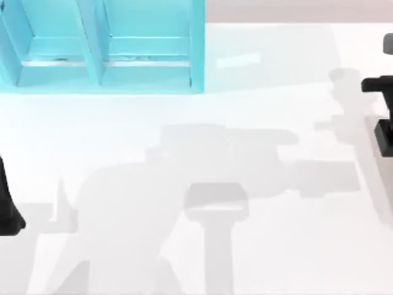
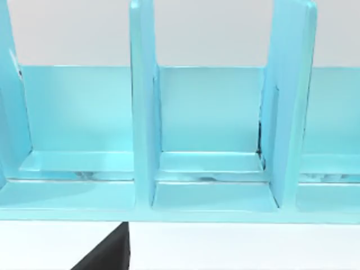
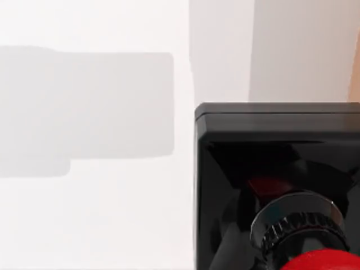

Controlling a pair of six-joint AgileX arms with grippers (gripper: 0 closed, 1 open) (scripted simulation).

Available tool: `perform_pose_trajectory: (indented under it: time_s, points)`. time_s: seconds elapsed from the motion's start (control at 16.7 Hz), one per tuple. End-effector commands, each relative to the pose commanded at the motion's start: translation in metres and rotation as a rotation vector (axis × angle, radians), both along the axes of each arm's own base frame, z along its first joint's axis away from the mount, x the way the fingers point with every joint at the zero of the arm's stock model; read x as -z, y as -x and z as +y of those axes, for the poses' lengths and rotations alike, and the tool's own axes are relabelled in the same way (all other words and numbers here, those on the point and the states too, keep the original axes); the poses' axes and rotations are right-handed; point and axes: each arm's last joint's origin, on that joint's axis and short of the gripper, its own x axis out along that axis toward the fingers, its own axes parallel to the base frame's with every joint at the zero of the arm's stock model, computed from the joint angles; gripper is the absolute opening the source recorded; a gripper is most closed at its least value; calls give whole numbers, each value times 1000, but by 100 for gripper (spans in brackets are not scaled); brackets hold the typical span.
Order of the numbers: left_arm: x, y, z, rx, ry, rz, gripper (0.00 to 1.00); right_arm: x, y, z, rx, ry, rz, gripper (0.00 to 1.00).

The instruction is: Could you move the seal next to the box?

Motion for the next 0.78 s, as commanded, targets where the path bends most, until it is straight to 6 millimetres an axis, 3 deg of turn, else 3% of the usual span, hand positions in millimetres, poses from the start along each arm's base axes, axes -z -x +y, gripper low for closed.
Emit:
perform_pose_trajectory:
  time_s: [0.3, 0.78]
  points:
    - [0, 0, 0, 0, 0, 0, 100, 4, 0, 0, 1, -2, -2, 0]
    - [0, 0, 0, 0, 0, 0, 100, 4, 0, 0, 1, -2, -2, 60]
